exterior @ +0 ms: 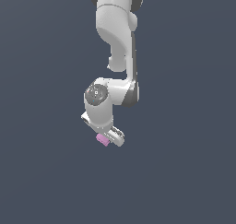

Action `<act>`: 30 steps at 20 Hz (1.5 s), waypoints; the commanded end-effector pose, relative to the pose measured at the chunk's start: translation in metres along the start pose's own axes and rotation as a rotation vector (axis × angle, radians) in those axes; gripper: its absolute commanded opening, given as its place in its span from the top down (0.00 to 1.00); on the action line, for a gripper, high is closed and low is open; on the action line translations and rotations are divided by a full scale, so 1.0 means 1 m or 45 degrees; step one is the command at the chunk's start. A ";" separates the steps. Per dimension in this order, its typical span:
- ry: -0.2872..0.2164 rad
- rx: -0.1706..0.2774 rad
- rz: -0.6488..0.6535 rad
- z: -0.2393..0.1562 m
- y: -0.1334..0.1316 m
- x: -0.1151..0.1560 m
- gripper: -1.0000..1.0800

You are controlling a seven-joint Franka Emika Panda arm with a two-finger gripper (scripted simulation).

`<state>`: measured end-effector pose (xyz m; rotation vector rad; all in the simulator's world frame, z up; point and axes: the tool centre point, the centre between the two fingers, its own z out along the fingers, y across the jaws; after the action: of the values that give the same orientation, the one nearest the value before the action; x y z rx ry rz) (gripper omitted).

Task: Pick up the object and move it to a goal position.

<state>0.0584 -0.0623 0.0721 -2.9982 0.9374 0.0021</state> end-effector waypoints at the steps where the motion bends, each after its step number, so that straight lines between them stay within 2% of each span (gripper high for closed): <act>1: 0.001 0.001 0.000 -0.015 0.006 -0.003 1.00; 10: 0.000 0.003 0.001 -0.090 0.040 -0.020 1.00; 30: 0.000 0.002 0.002 -0.291 0.127 -0.061 1.00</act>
<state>-0.0583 -0.1291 0.3498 -2.9957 0.9400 -0.0010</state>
